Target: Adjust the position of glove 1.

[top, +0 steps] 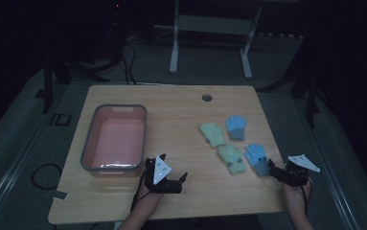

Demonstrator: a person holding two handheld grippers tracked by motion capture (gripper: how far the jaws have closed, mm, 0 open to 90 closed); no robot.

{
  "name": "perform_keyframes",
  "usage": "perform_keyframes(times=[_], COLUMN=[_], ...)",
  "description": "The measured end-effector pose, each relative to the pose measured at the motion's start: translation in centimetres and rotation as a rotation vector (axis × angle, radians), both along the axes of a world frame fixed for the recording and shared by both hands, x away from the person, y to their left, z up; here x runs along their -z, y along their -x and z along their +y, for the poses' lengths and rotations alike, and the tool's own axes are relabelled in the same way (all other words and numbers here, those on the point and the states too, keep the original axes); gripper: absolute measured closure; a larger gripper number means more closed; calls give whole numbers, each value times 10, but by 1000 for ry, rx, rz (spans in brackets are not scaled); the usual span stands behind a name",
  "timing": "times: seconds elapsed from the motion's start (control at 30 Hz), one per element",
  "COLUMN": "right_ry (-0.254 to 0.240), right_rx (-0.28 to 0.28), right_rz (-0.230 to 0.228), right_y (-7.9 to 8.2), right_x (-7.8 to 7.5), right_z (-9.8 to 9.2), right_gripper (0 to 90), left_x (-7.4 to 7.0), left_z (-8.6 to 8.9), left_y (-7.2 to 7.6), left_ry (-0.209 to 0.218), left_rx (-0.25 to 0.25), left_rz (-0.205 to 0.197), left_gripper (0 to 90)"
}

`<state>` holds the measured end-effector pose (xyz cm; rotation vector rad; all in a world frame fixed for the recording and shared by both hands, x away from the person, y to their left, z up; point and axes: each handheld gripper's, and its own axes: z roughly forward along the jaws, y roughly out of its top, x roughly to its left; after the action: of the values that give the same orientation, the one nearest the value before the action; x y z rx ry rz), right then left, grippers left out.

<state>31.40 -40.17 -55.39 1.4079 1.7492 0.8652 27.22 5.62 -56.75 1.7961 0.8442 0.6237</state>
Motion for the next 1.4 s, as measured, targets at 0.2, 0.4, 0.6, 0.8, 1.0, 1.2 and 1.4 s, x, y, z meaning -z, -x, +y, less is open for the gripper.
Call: perform_keyframes(times=[0.2,0.4,0.6,0.8,1.0,1.2,1.4], right_ry=[3,9,-21,-72,-69,-40,-34], right_rx=[17,16,19,-23,-49,-88,-119], right_rz=[7,11,40,58,103,164,219], right_y=[-2,-2,-4,-4,-5,-5,-9], right_x=[0,0,0,-4,-12,-24,-36], right_z=[0,1,-2,-3,-3,3,10], right_gripper=[140,140,140,139,130,171,131], left_x=[0,0,0,0,0,0,0], left_z=[2,1,3,2,5,3,3], left_y=[1,1,1,3,2,2,1], left_ry=[15,5,12,11,18,8,3], left_rx=[-5,2,-4,12,10,16,17], left_rz=[-11,-9,-7,-22,-14,-8,-4], left_gripper=[5,5,5,5,5,5,5])
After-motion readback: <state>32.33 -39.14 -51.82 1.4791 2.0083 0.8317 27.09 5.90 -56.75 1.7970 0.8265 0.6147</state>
